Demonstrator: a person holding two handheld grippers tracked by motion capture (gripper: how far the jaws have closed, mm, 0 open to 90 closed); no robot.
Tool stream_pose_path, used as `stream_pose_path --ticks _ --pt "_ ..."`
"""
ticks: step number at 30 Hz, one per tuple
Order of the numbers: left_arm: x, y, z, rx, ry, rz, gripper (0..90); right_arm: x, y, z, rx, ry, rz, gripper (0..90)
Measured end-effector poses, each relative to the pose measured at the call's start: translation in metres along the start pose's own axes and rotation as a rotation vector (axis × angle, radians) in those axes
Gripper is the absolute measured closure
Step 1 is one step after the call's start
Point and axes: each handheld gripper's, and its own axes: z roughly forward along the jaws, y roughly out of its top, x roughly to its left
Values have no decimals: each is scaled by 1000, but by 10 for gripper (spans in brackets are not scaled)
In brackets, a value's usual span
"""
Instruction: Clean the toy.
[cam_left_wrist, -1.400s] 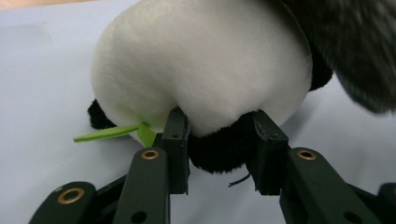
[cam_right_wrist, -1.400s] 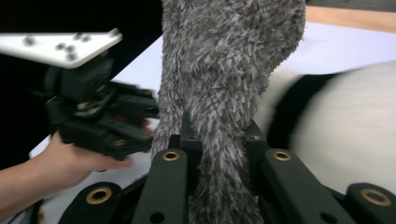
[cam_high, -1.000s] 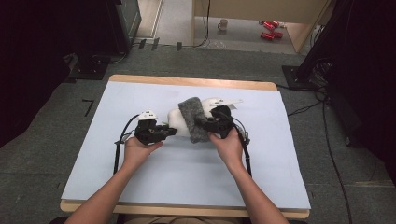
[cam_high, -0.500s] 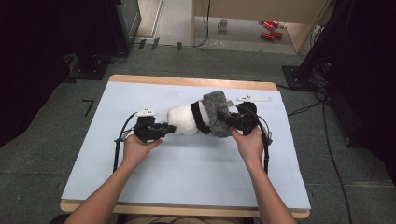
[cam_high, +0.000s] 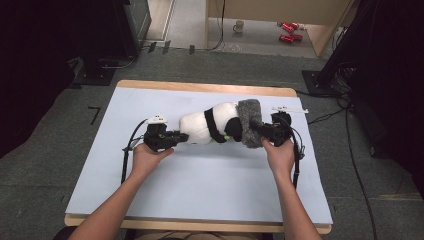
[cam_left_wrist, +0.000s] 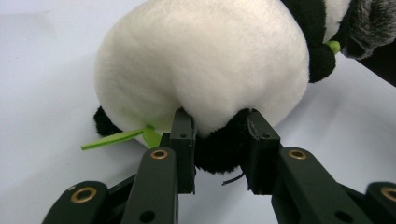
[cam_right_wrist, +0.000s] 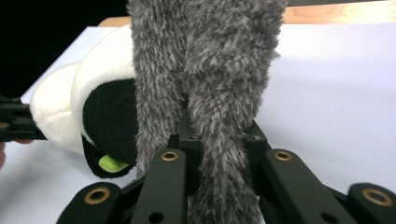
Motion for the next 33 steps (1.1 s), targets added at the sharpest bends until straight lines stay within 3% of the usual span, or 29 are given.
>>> stream_pose_path --ticks 4,7,12,17,21,27,30,33 --pt "-1 -1 0 -5 4 2 694 -3 5 -9 -44 51 29 774" --pt "-2 -2 0 -11 4 -1 693 7 10 -16 -72 99 26 774" --pt "-5 -3 -1 -16 14 1 693 38 18 -16 -82 174 -39 774" --pt "-8 -5 -3 -16 26 8 694 76 15 5 -28 245 -126 773" --pt "-12 -6 -6 -21 17 -15 694 105 8 25 30 289 -189 773" --pt "-20 -7 -9 -28 20 -10 695 133 -8 56 112 307 -251 773" --pt "-21 -8 -10 -15 41 -14 697 135 -14 68 128 266 -279 770" --pt "-18 -10 -9 -11 29 -31 697 128 -15 73 132 259 -264 770"
